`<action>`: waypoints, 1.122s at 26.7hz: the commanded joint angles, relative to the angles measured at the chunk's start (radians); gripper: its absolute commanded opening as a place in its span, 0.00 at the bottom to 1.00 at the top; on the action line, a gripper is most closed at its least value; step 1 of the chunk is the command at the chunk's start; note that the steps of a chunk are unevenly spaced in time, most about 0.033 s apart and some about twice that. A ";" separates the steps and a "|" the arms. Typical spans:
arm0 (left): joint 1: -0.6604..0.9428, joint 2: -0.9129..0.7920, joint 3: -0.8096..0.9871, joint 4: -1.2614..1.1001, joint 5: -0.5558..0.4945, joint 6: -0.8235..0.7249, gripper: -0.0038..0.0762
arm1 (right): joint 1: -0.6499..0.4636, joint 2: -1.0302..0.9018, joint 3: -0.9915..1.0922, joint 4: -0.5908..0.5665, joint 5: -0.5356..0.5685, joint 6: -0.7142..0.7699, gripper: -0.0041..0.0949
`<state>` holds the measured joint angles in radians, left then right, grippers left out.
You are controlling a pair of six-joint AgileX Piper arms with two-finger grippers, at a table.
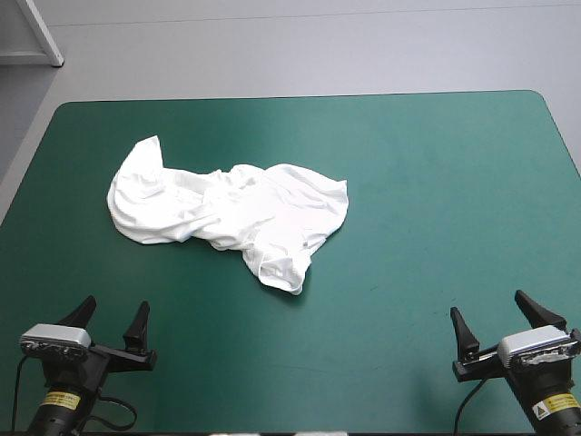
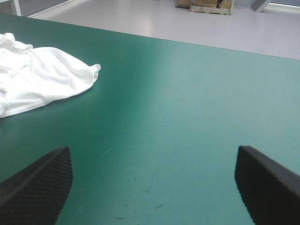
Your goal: Fold the cloth
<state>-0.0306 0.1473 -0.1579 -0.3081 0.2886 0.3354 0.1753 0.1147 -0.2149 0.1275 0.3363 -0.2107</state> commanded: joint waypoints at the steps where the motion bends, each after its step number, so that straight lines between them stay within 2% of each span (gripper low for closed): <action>1: 0.001 0.012 -0.031 -0.013 -0.077 -0.008 0.79 | 0.003 0.017 -0.023 0.002 -0.071 -0.004 0.94; 17: 0.001 0.012 -0.031 -0.013 -0.074 -0.006 0.79 | 0.003 0.017 -0.025 -0.002 -0.067 -0.004 0.94; 21: 0.001 0.035 -0.076 0.028 -0.074 -0.018 0.79 | 0.003 0.022 -0.069 -0.002 0.021 -0.008 0.94; 23: 0.001 0.108 -0.136 0.080 -0.078 -0.051 0.79 | 0.003 0.055 -0.076 -0.002 0.027 -0.008 0.94; 27: 0.001 0.339 -0.268 0.172 -0.078 -0.244 0.79 | 0.003 0.164 -0.110 0.039 0.047 -0.004 0.94; 30: 0.001 0.546 -0.336 0.227 -0.118 -0.265 0.79 | 0.003 0.264 -0.188 0.086 0.071 0.003 0.94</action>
<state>-0.0306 0.5268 -0.4035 -0.1311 0.2720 0.1211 0.1753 0.2903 -0.3060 0.1696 0.4613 -0.2107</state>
